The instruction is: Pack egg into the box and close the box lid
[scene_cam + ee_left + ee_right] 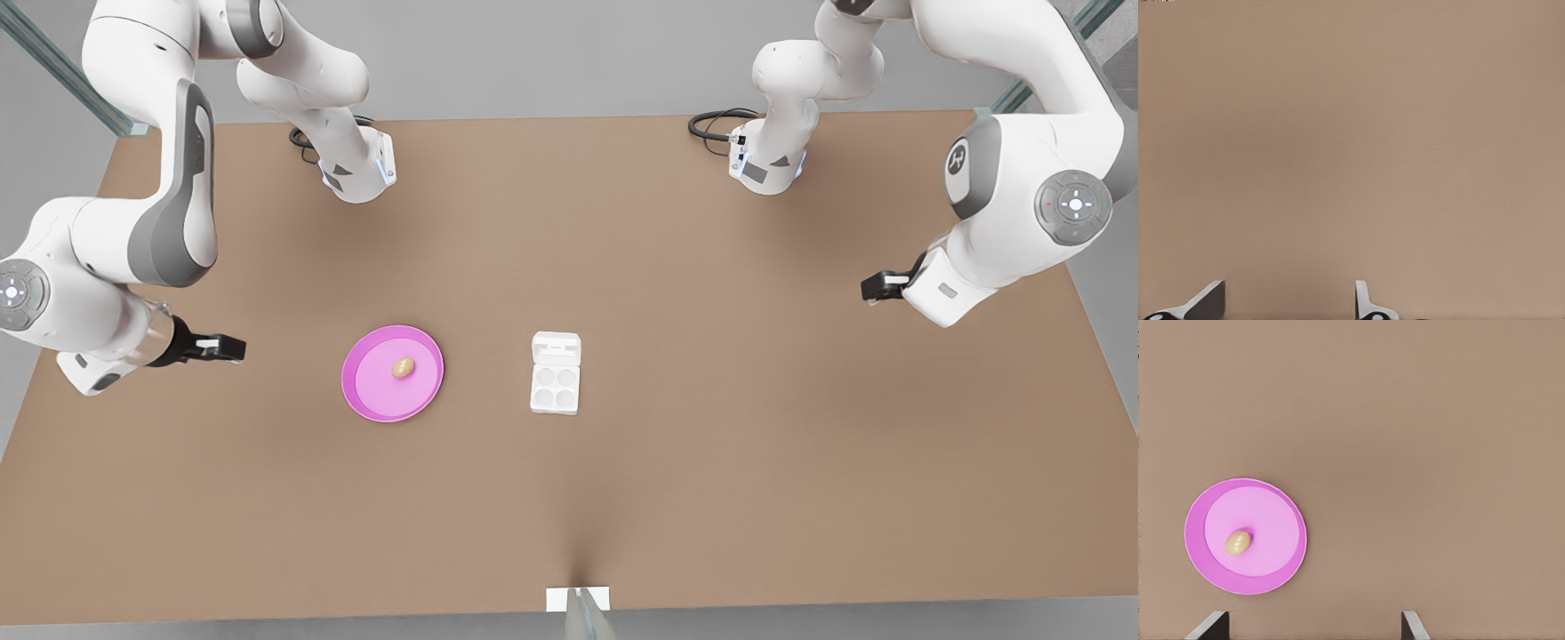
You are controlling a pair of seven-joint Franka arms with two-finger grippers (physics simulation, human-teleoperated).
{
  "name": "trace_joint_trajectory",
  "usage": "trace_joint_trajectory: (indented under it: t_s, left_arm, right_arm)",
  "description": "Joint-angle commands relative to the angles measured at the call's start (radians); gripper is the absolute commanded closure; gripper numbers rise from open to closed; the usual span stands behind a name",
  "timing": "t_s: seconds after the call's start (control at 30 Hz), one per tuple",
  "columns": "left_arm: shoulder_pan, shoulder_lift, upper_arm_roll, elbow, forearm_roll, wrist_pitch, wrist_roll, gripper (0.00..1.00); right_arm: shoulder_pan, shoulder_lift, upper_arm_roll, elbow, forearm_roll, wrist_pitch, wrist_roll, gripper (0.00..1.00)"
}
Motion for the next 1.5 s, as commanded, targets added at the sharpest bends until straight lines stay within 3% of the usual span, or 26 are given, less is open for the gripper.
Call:
trace_joint_trajectory:
  t_s: [0.0, 0.1, 0.23, 0.3, 0.4, 0.57, 0.63, 0.77, 0.9, 1.47]
  left_arm:
    - [0.000, 0.000, 0.000, 0.000, 0.005, 0.000, -0.002, 0.00]
    - [-0.002, 0.000, 0.000, 0.000, 0.005, 0.000, 0.000, 0.00]
    - [-0.003, 0.000, -0.002, -0.006, 0.005, 0.001, -0.002, 0.00]
    - [-0.003, 0.000, -0.002, -0.006, 0.005, 0.001, -0.002, 0.00]
    - [-0.005, 0.000, -0.002, -0.006, 0.005, 0.001, -0.002, 0.00]
    - [-0.005, 0.003, -0.002, -0.006, 0.007, 0.001, -0.002, 0.00]
    - [-0.005, 0.003, -0.002, -0.006, 0.005, 0.001, -0.002, 0.00]
    - [-0.005, 0.003, -0.002, -0.006, 0.007, 0.001, -0.002, 0.00]
    - [-0.003, 0.003, -0.002, -0.008, 0.007, 0.003, -0.002, 0.00]
    - [-0.006, -0.003, -0.002, -0.029, 0.007, 0.009, -0.002, 0.00]
  right_arm:
    - [-0.001, 0.000, 0.000, -0.002, 0.000, -0.002, 0.054, 0.00]
    - [-0.022, -0.008, 0.000, -0.169, 0.003, 0.142, 0.338, 0.00]
    - [0.018, -0.091, 0.006, -0.610, 0.003, 0.613, 0.483, 0.00]
    - [0.048, -0.071, 0.012, -0.693, 0.003, 0.724, 0.510, 0.00]
    - [0.139, 0.013, 0.012, -0.738, 0.003, 0.826, 0.512, 0.00]
    - [0.148, 0.066, 0.032, -0.724, 0.007, 0.846, 0.507, 0.00]
    - [0.148, 0.070, 0.075, -0.709, 0.116, 0.842, 0.558, 0.00]
    - [0.150, 0.092, 0.112, -0.707, 0.118, 0.880, 0.682, 0.00]
    - [0.150, 0.089, 0.112, -0.715, 0.118, 0.883, 0.858, 0.00]
    - [0.199, 0.141, 0.116, -0.724, 0.119, 0.951, 0.984, 0.00]
